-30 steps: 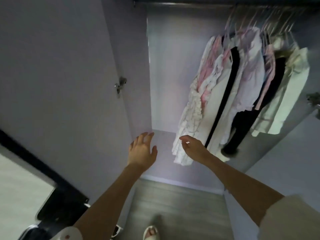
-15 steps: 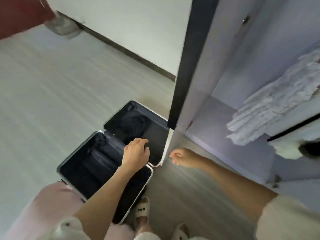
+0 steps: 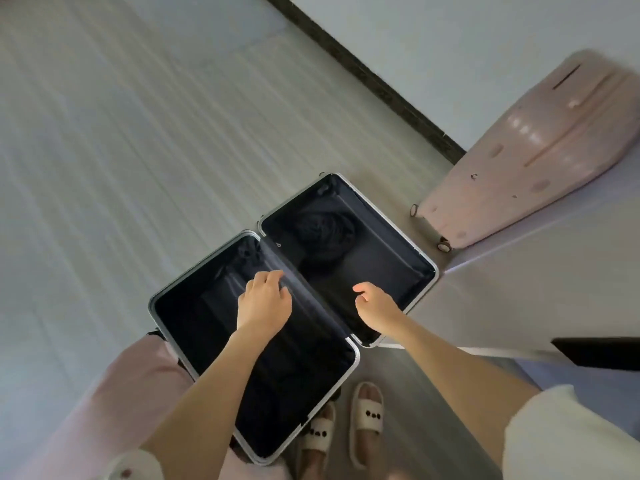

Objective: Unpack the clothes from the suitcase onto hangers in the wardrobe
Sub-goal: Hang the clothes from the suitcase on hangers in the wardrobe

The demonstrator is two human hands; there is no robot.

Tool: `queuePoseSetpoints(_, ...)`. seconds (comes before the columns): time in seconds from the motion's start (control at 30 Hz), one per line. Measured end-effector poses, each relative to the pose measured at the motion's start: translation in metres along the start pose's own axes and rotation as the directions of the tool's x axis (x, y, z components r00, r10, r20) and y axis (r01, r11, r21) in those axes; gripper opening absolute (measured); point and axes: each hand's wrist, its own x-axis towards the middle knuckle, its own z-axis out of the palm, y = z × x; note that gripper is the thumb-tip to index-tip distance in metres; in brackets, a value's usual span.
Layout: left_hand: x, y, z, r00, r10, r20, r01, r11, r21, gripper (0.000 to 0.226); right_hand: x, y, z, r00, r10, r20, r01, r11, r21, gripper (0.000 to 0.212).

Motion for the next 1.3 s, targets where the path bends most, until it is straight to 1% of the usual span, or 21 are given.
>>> queuePoseSetpoints(0.07, 0.026, -0.017, 0.025, 1.000, -0.012, 0.006, 0.012, 1.000, -0.021, 0.044, 0.039, 0.011, 0.015, 1.000, 0.004, -0.015, -0.005, 0.999, -0.032, 0.041)
queuePoseSetpoints(0.13, 0.062, -0.037, 0.066, 1.000, -0.029, -0.003, 0.029, 0.998, -0.054, 0.045, 0.094, 0.026, 0.034, 0.999, -0.033, -0.022, 0.031, 0.996, -0.086, 0.041)
queuePoseSetpoints(0.2, 0.099, -0.059, 0.119, 0.999, -0.044, -0.008, 0.043, 0.996, -0.077, 0.045, 0.154, 0.049, 0.059, 0.998, -0.063, -0.022, 0.060, 0.991, -0.118, 0.040)
queuePoseSetpoints(0.23, 0.111, -0.064, 0.132, 0.999, -0.048, -0.010, 0.046, 0.994, -0.099, 0.045, 0.172, 0.056, 0.062, 0.997, -0.074, -0.037, 0.070, 0.991, -0.116, 0.040)
queuePoseSetpoints(0.33, 0.172, -0.092, 0.214, 0.998, -0.056, -0.020, 0.052, 0.989, -0.137, 0.049, 0.267, 0.104, 0.098, 0.997, -0.031, -0.066, 0.024, 0.994, -0.103, 0.043)
queuePoseSetpoints(0.4, 0.213, -0.106, 0.253, 0.998, -0.041, -0.037, 0.037, 0.992, -0.120, 0.053, 0.319, 0.128, 0.113, 0.998, -0.017, -0.061, 0.006, 0.985, -0.175, 0.048)
queuePoseSetpoints(0.43, 0.239, -0.115, 0.278, 0.998, -0.030, -0.060, 0.025, 0.996, -0.089, 0.056, 0.351, 0.142, 0.125, 0.998, -0.037, -0.054, 0.023, 0.972, -0.234, 0.051)
queuePoseSetpoints(0.53, 0.299, -0.131, 0.322, 0.987, -0.007, -0.159, 0.011, 1.000, 0.028, 0.061, 0.426, 0.161, 0.139, 0.991, -0.123, -0.059, 0.088, 0.904, -0.419, 0.057)
queuePoseSetpoints(0.63, 0.326, -0.144, 0.358, 0.978, 0.061, -0.201, -0.035, 0.991, 0.131, 0.061, 0.485, 0.163, 0.152, 0.970, -0.222, -0.100, 0.135, 0.832, -0.538, 0.065)
queuePoseSetpoints(0.7, 0.331, -0.153, 0.371, 0.956, 0.103, -0.274, -0.070, 0.989, 0.127, 0.063, 0.515, 0.158, 0.163, 0.956, -0.286, -0.059, 0.177, 0.730, -0.661, 0.077)
queuePoseSetpoints(0.73, 0.332, -0.157, 0.376, 0.946, 0.121, -0.302, -0.094, 0.990, 0.102, 0.065, 0.526, 0.157, 0.170, 0.954, -0.300, -0.006, 0.209, 0.679, -0.704, 0.083)
queuePoseSetpoints(0.8, 0.333, -0.159, 0.378, 0.932, 0.145, -0.333, -0.126, 0.989, 0.079, 0.064, 0.535, 0.161, 0.181, 0.955, -0.289, 0.067, 0.240, 0.619, -0.748, 0.092)
queuePoseSetpoints(0.83, 0.334, -0.160, 0.379, 0.928, 0.150, -0.341, -0.129, 0.988, 0.083, 0.062, 0.537, 0.167, 0.187, 0.959, -0.272, 0.081, 0.234, 0.598, -0.767, 0.092)
queuePoseSetpoints(0.9, 0.334, -0.160, 0.379, 0.935, 0.129, -0.329, -0.107, 0.991, 0.082, 0.059, 0.531, 0.186, 0.195, 0.971, -0.220, 0.095, 0.206, 0.560, -0.803, 0.081)
queuePoseSetpoints(0.93, 0.332, -0.157, 0.377, 0.947, 0.109, -0.301, -0.094, 0.994, 0.064, 0.056, 0.521, 0.197, 0.194, 0.980, -0.157, 0.122, 0.192, 0.577, -0.794, 0.070)
queuePoseSetpoints(1.0, 0.322, -0.148, 0.372, 0.974, 0.059, -0.219, -0.071, 0.997, -0.045, 0.054, 0.493, 0.217, 0.189, 0.973, 0.003, 0.230, 0.158, 0.717, -0.679, 0.053)
queuePoseSetpoints(1.03, 0.310, -0.141, 0.365, 0.987, 0.025, -0.161, -0.045, 0.991, -0.124, 0.056, 0.472, 0.222, 0.183, 0.955, 0.066, 0.290, 0.128, 0.789, -0.600, 0.050)
queuePoseSetpoints(1.07, 0.295, -0.133, 0.356, 0.995, -0.018, -0.101, -0.002, 0.981, -0.196, 0.058, 0.450, 0.223, 0.176, 0.945, 0.091, 0.314, 0.094, 0.843, -0.529, 0.049)
queuePoseSetpoints(1.17, 0.249, -0.117, 0.334, 0.992, -0.113, 0.051, 0.123, 0.944, -0.307, 0.060, 0.390, 0.212, 0.156, 0.971, 0.074, 0.227, 0.019, 0.923, -0.385, 0.044)
queuePoseSetpoints(1.23, 0.214, -0.102, 0.303, 0.973, -0.159, 0.170, 0.205, 0.930, -0.306, 0.059, 0.343, 0.187, 0.136, 0.987, 0.062, 0.148, -0.009, 0.942, -0.335, 0.046)
queuePoseSetpoints(1.3, 0.189, -0.088, 0.272, 0.964, -0.160, 0.213, 0.219, 0.931, -0.291, 0.058, 0.307, 0.159, 0.118, 0.997, 0.011, 0.070, 0.010, 0.954, -0.299, 0.052)
